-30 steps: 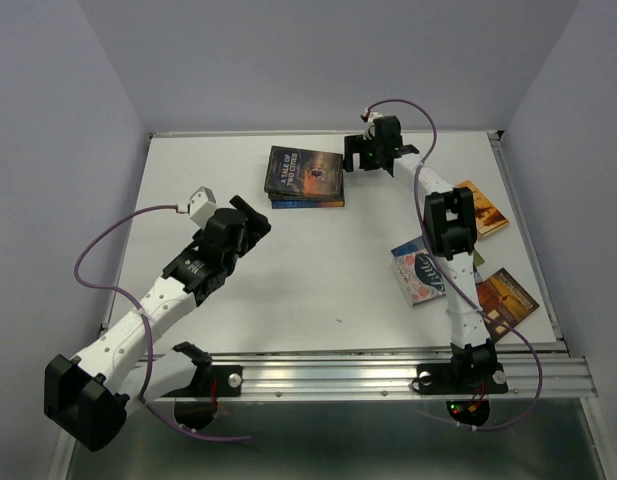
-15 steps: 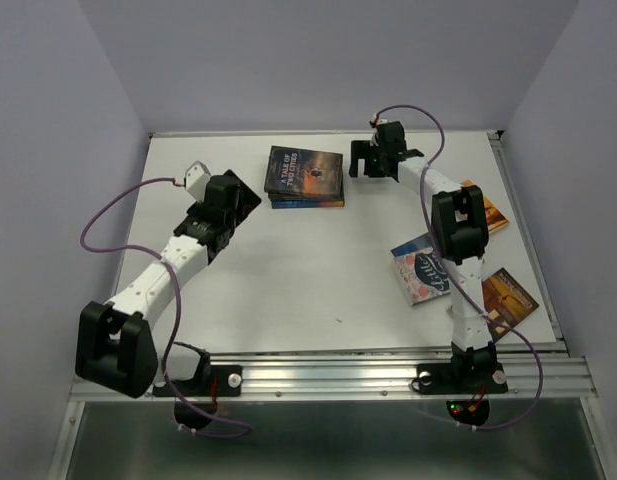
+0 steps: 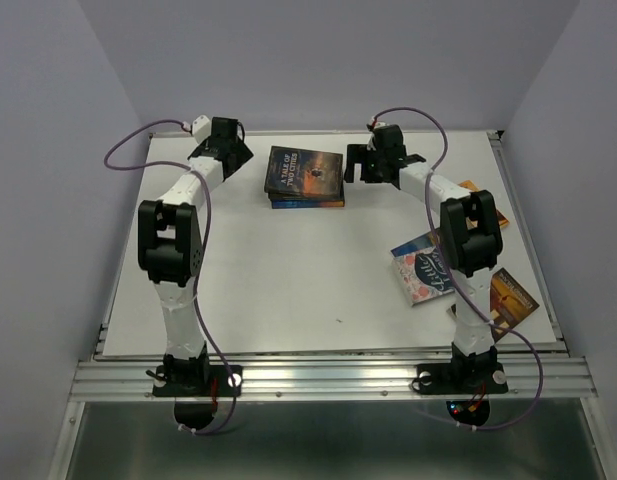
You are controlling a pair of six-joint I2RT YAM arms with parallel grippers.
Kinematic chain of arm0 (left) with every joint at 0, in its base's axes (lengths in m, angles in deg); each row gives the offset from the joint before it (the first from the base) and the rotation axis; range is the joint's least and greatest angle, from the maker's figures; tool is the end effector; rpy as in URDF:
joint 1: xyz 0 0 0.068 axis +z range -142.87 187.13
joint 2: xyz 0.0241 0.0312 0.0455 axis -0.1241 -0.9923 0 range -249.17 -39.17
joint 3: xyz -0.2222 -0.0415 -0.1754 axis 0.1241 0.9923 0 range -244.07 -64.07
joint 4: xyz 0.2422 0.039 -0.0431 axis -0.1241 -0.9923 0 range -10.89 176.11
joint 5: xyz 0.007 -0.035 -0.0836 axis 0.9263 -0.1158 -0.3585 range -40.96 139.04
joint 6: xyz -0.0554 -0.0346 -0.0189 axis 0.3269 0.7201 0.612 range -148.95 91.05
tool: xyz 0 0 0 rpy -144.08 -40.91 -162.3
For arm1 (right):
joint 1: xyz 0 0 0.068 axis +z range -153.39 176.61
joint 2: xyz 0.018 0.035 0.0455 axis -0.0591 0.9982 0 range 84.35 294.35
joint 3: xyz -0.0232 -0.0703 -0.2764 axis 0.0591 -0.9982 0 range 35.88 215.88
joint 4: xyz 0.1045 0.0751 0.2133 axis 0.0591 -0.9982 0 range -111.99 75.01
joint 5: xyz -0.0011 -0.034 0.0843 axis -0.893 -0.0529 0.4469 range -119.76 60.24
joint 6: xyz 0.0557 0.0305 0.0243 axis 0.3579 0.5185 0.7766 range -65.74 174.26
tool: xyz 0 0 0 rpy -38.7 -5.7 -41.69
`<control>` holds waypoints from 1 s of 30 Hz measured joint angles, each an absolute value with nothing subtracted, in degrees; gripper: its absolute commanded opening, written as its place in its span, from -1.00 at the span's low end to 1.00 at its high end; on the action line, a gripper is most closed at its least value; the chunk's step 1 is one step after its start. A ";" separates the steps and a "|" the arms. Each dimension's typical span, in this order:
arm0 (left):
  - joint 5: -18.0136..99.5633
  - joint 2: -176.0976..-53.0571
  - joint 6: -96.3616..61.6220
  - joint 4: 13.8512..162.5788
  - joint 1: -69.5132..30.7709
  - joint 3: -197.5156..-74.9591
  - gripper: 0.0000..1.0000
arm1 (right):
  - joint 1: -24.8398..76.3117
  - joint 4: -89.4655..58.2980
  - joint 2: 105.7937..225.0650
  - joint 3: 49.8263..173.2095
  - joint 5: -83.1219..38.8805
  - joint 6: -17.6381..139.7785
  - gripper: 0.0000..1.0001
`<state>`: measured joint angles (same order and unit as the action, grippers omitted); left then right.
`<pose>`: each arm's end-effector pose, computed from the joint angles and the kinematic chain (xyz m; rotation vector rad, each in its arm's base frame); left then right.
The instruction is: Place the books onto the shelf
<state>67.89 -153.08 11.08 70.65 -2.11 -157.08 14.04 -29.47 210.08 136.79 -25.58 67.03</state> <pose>0.4685 -0.0582 0.2663 -0.7488 2.0359 -0.1293 0.4922 0.1587 0.2147 -0.1320 2.2765 0.3618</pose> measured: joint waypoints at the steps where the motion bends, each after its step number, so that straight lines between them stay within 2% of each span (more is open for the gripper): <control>1: 67.87 -154.96 10.82 70.21 -2.13 -159.13 0.98 | 14.35 -29.49 210.17 136.63 -25.93 67.18 1.00; 5: 65.40 -160.77 8.87 68.40 -2.24 -162.15 0.98 | 15.09 -29.56 210.52 136.52 -29.16 67.56 1.00; 11: 63.25 -163.18 7.85 66.30 -3.51 -162.04 0.97 | 15.02 -29.56 210.93 136.52 -32.18 67.80 1.00; 20: 65.61 -162.02 8.61 67.81 -8.20 -158.00 0.98 | 15.24 -31.15 214.23 136.52 -32.13 67.12 1.00; 30: 66.55 -156.93 10.51 67.19 -8.93 -150.85 0.98 | 16.18 -32.29 214.39 136.66 -35.06 65.87 1.00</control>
